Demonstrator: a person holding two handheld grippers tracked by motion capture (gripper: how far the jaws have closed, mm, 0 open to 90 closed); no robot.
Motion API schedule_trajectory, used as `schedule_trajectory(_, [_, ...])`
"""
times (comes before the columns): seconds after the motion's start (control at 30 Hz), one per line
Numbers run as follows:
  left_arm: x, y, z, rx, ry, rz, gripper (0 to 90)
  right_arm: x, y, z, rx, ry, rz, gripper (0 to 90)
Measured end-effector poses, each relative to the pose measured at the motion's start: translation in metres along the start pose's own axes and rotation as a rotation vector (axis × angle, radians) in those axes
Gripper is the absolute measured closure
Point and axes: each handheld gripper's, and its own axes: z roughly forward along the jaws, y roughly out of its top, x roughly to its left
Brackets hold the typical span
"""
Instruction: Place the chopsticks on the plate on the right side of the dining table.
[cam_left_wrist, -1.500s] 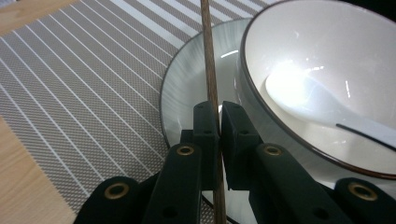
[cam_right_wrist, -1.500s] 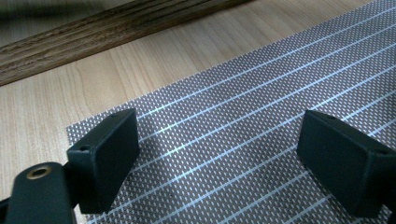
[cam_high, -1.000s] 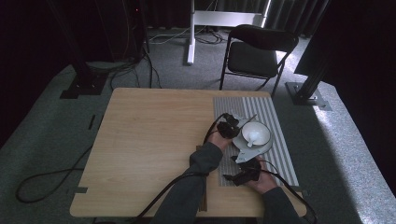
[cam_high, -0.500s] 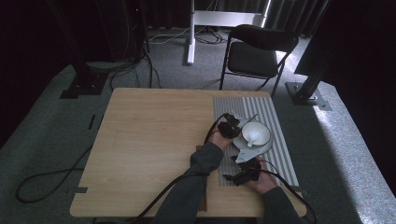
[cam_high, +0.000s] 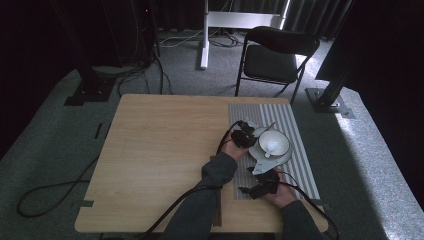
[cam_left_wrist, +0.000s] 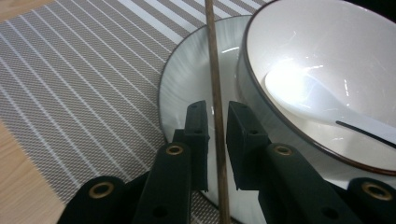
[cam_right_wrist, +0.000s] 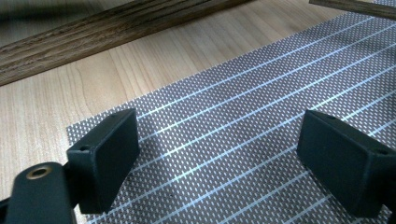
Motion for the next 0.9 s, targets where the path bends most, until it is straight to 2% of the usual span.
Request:
schedule_trajectory(0.37, [0.014, -0.001, -0.042, -0.052, 0.031, -0.023, 73.6, 0.0, 0.0, 0.0, 0.001, 0.002, 0.004, 12.1])
schedule_trajectory(0.67, [0.017, -0.01, -0.083, -0.098, 0.04, 0.001, 67.8, 0.0, 0.0, 0.0, 0.002, 0.001, 0.004, 12.2])
schedule_trajectory(0.77, [0.017, -0.013, -0.091, -0.101, 0.042, 0.006, 67.0, 0.0, 0.0, 0.0, 0.002, 0.0, 0.004, 12.1])
schedule_trajectory(0.8, [0.018, -0.017, -0.101, -0.113, 0.05, 0.015, 67.0, 0.0, 0.0, 0.0, 0.002, 0.0, 0.004, 12.1])
schedule_trajectory(0.9, [0.02, -0.02, -0.115, -0.129, 0.055, 0.018, 65.3, 0.0, 0.0, 0.0, 0.002, 0.0, 0.003, 12.1])
